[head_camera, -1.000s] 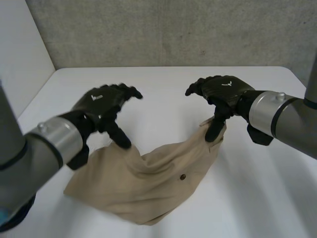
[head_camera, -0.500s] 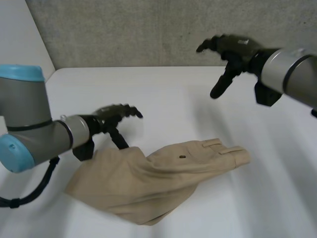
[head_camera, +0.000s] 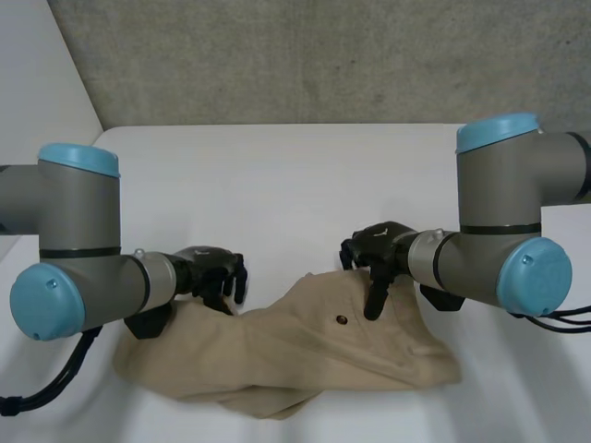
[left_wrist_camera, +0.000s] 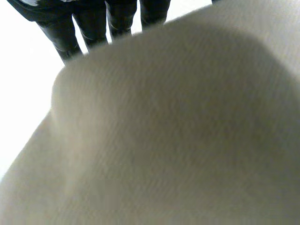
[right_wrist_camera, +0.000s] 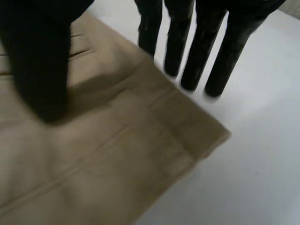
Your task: Fold the shorts.
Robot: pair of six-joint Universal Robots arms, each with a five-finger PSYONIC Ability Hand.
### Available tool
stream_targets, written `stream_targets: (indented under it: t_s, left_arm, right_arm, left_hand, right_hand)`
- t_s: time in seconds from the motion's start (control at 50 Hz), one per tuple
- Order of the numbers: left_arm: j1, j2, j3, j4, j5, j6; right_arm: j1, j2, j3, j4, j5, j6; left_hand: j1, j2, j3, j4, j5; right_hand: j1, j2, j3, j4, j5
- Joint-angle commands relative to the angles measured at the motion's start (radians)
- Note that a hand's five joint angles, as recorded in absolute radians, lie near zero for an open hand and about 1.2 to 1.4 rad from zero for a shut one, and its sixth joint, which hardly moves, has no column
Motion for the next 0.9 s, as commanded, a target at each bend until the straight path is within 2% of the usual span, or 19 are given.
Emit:
stream_targets:
  t_s: [0.02, 0.08, 0.14, 0.16, 0.22, 0.28, 0.3, 0.36, 0.4, 0.46, 0.66, 0.84, 0.9]
  left_arm:
    - [-0.017, -0.014, 0.026, 0.017, -0.010, 0.001]
    - [-0.031, -0.011, 0.075, 0.055, -0.030, 0.001]
    - [-0.049, -0.001, 0.152, 0.124, -0.045, 0.001]
    - [-0.054, 0.003, 0.170, 0.142, -0.050, 0.000]
    - [-0.068, 0.067, 0.253, 0.259, -0.090, -0.016]
    - [-0.080, 0.201, 0.272, 0.441, -0.169, -0.046]
    - [-0.085, 0.259, 0.258, 0.536, -0.201, -0.071]
    - [-0.085, 0.346, 0.209, 0.665, -0.226, -0.112]
    - [-0.083, 0.428, 0.142, 0.765, -0.220, -0.146]
    - [-0.085, 0.492, 0.050, 0.810, -0.199, -0.161]
    - [-0.095, 0.489, -0.256, 0.753, -0.177, -0.169]
    - [-0.095, 0.404, -0.520, 0.721, -0.176, -0.165]
    - [-0.104, 0.371, -0.561, 0.638, -0.176, -0.161]
  right_arm:
    - [0.009, -0.031, -0.019, -0.052, -0.001, 0.002]
    - [0.009, -0.069, -0.035, -0.122, 0.011, 0.004]
    - [0.011, -0.136, -0.056, -0.258, 0.047, -0.001]
    - [0.011, -0.178, -0.068, -0.350, 0.068, 0.001]
    - [0.011, -0.261, -0.067, -0.569, 0.105, 0.002]
    - [0.012, -0.340, -0.046, -0.782, 0.143, 0.007]
    - [0.012, -0.359, -0.038, -0.829, 0.151, 0.007]
    - [0.012, -0.408, -0.016, -0.912, 0.153, 0.007]
    - [0.012, -0.416, -0.018, -0.912, 0.149, 0.007]
    - [0.014, -0.417, -0.006, -0.900, 0.143, 0.007]
    - [0.034, -0.390, 0.125, -0.751, 0.085, 0.001]
    - [0.030, -0.325, 0.380, -0.615, 0.065, -0.010]
    - [0.021, -0.299, 0.457, -0.613, 0.056, -0.024]
  left_hand:
    - [0.540, 0.548, 0.556, 0.554, 0.573]
    - [0.541, 0.548, 0.557, 0.554, 0.574]
    - [0.541, 0.548, 0.557, 0.554, 0.574]
    - [0.541, 0.548, 0.557, 0.554, 0.574]
    - [0.541, 0.548, 0.557, 0.554, 0.574]
    - [0.541, 0.548, 0.557, 0.554, 0.574]
    - [0.541, 0.548, 0.557, 0.554, 0.574]
    - [0.541, 0.548, 0.557, 0.554, 0.574]
    - [0.541, 0.548, 0.557, 0.554, 0.574]
    - [0.541, 0.548, 0.557, 0.554, 0.574]
    - [0.541, 0.548, 0.557, 0.554, 0.574]
    - [0.541, 0.548, 0.557, 0.554, 0.574]
    - [0.339, 0.347, 0.355, 0.353, 0.372]
  right_hand:
    - [0.824, 0.775, 0.799, 0.802, 0.836]
    - [0.824, 0.775, 0.799, 0.802, 0.836]
    - [0.824, 0.775, 0.799, 0.802, 0.836]
    - [0.824, 0.775, 0.799, 0.802, 0.836]
    - [0.824, 0.775, 0.799, 0.802, 0.836]
    - [0.824, 0.775, 0.799, 0.802, 0.836]
    - [0.824, 0.775, 0.799, 0.802, 0.836]
    - [0.824, 0.775, 0.799, 0.802, 0.836]
    - [0.824, 0.775, 0.799, 0.802, 0.836]
    - [0.824, 0.775, 0.799, 0.802, 0.836]
    - [0.824, 0.775, 0.799, 0.802, 0.836]
    - [0.824, 0.775, 0.799, 0.802, 0.836]
    - [0.824, 0.775, 0.799, 0.802, 0.836]
